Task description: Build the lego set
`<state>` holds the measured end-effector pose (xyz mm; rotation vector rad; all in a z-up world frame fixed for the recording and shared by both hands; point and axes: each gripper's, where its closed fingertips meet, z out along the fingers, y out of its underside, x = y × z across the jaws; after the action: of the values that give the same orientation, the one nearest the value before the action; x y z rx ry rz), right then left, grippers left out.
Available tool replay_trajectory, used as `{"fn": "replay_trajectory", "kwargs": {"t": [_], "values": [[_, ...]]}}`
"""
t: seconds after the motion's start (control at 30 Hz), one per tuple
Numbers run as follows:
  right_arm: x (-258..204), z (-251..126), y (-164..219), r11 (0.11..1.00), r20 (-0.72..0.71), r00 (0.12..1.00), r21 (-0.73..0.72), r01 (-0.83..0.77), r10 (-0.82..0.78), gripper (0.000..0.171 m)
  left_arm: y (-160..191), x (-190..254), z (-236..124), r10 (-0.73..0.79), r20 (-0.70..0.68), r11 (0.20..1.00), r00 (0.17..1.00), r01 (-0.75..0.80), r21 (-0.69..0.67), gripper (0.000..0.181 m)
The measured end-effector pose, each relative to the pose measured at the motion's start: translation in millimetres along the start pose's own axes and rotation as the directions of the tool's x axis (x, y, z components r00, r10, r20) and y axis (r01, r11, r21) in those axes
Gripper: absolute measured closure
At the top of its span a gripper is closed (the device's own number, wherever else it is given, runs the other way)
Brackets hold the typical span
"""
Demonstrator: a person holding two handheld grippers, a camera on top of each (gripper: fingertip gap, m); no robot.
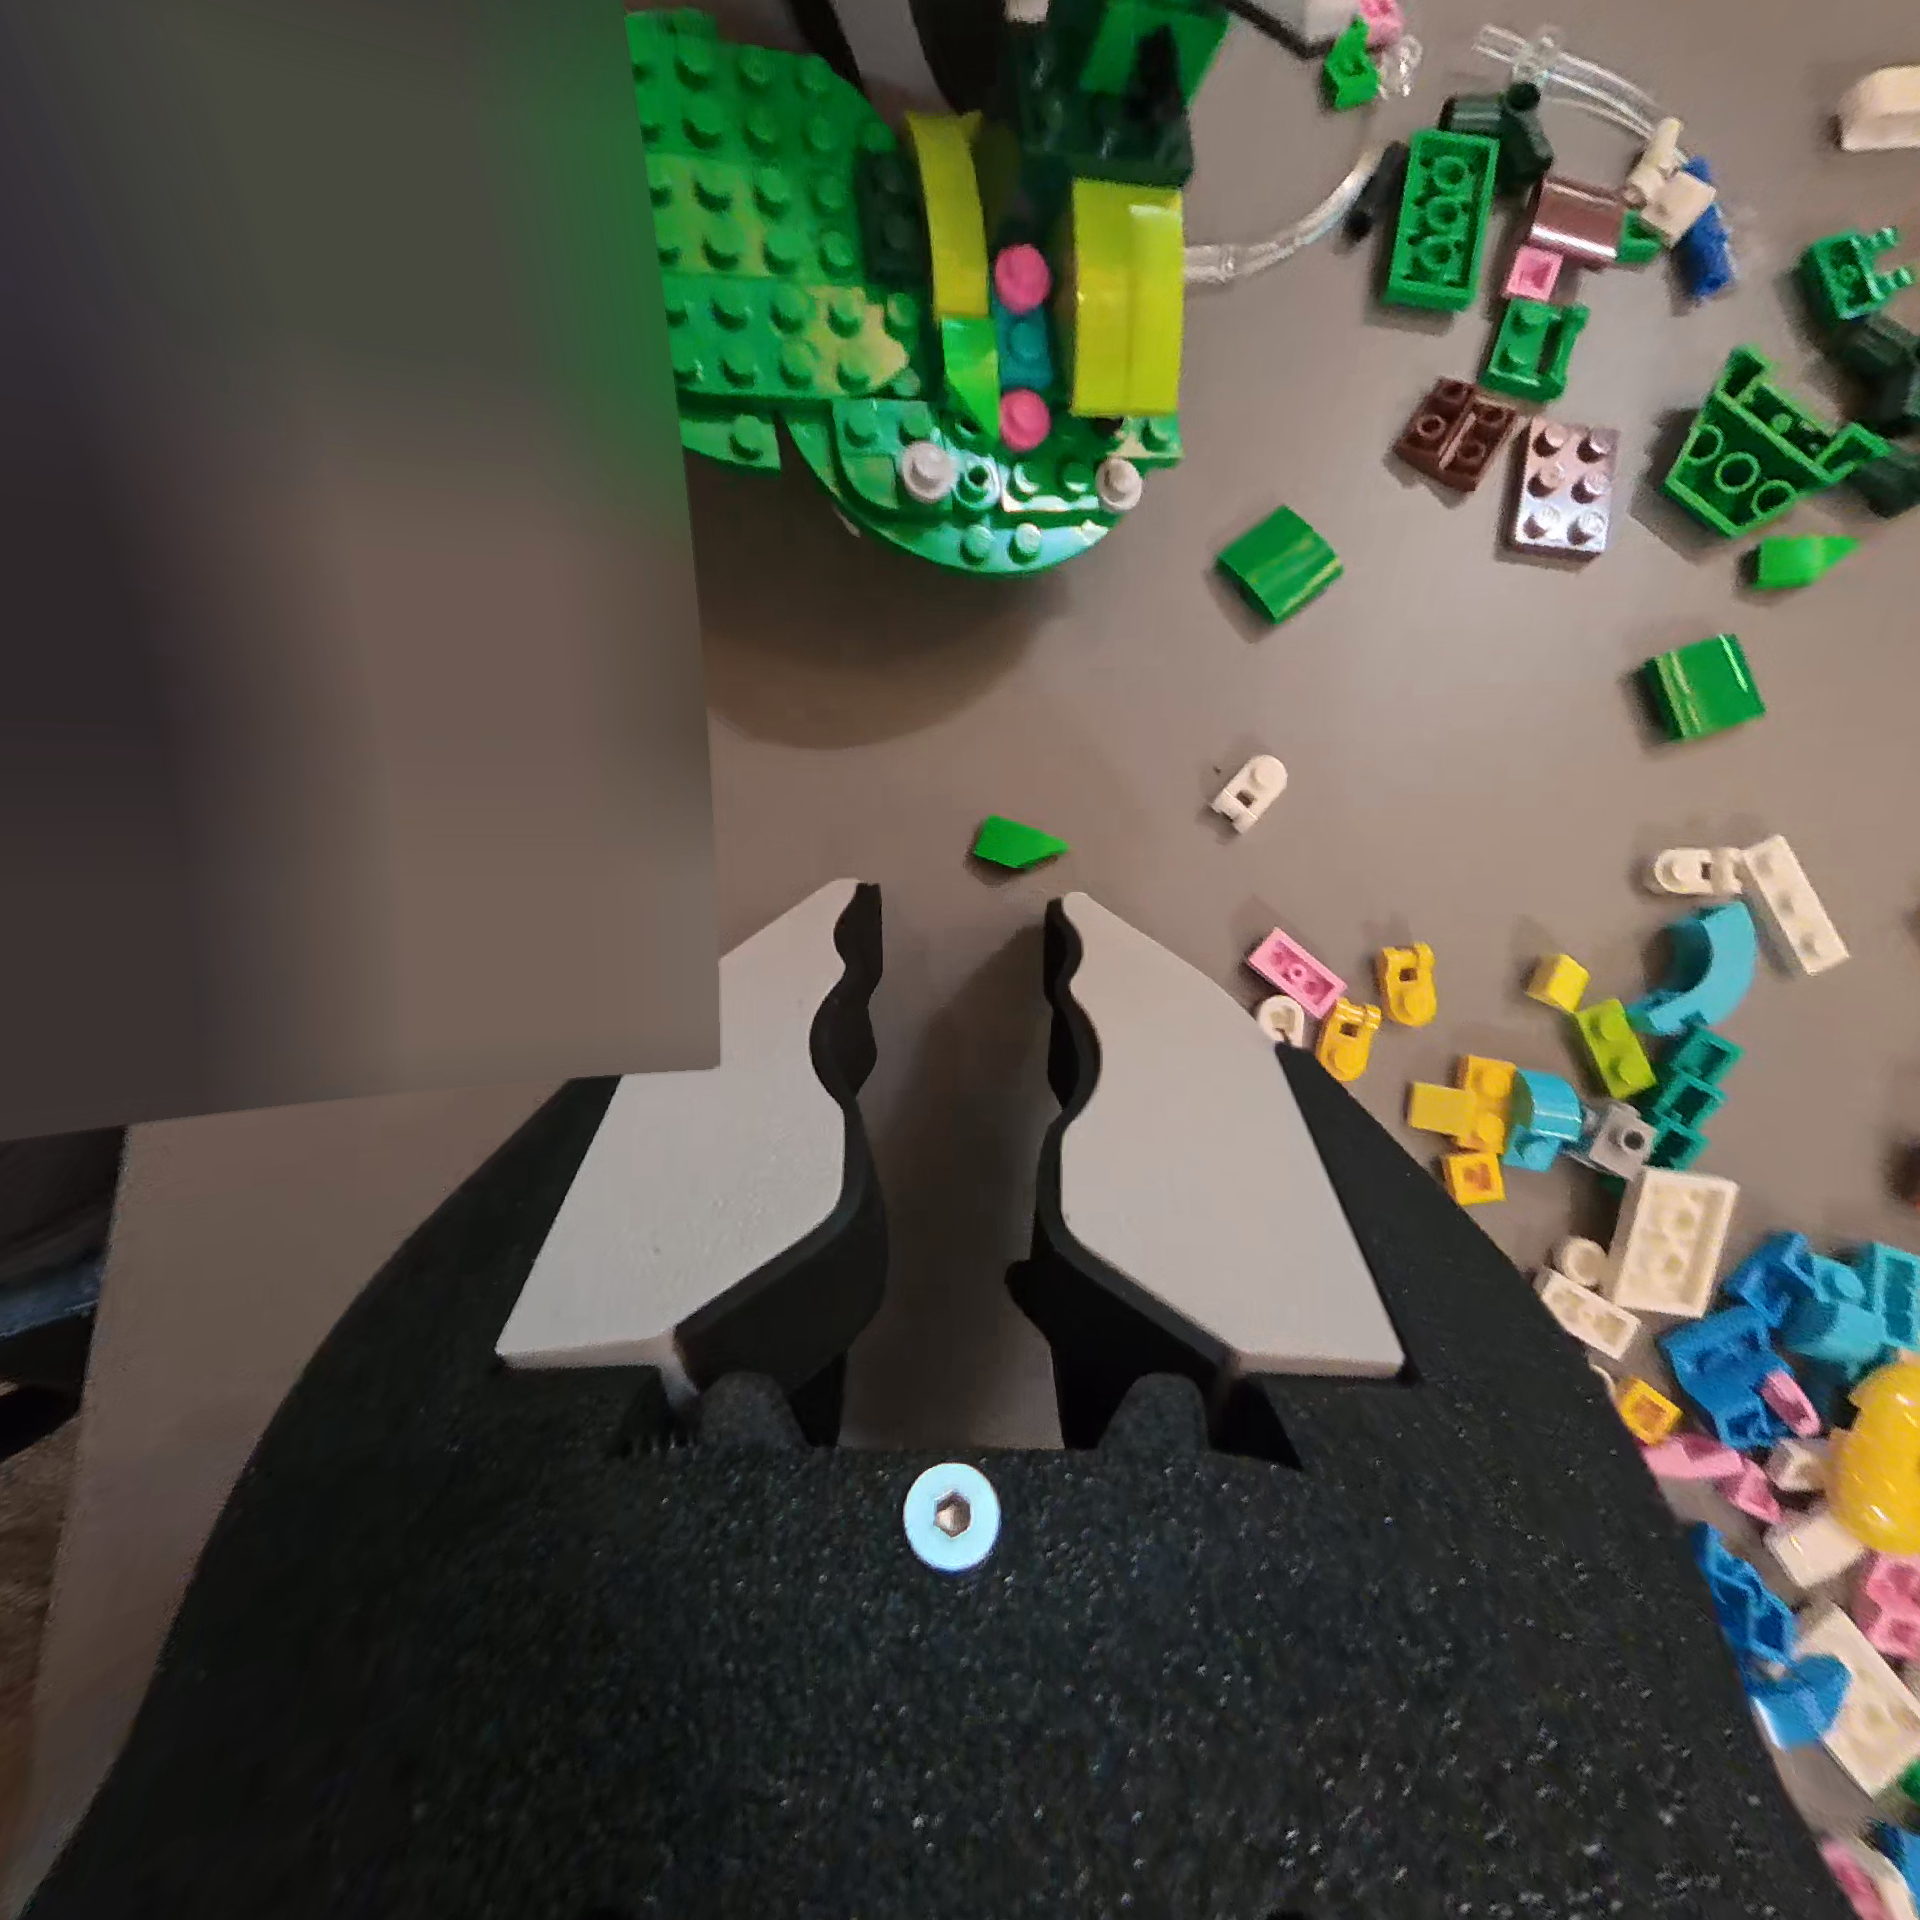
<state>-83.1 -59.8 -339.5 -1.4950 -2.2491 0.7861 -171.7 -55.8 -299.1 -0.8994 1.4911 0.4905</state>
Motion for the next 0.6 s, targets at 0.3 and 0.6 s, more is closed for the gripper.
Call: {"fn": "replay_trajectory", "kwargs": {"t": [0.3,0.6], "values": [[-12.5,9.1,-8.2,1.0,0.072,0.997,0.023,0.007,-0.009,0.14,-0.1,0.9,-0.2,0.001,-0.003,1.0,1.0,-0.001,-0.001,0.133],[-5.9,-2.3,-23.7,0.987,0.043,0.998,0.161,0.03,-0.037,0.146,-0.6,1.0,-0.9,0.003,0.0,1.0,1.0,-0.003,0.002,0.133]]}}
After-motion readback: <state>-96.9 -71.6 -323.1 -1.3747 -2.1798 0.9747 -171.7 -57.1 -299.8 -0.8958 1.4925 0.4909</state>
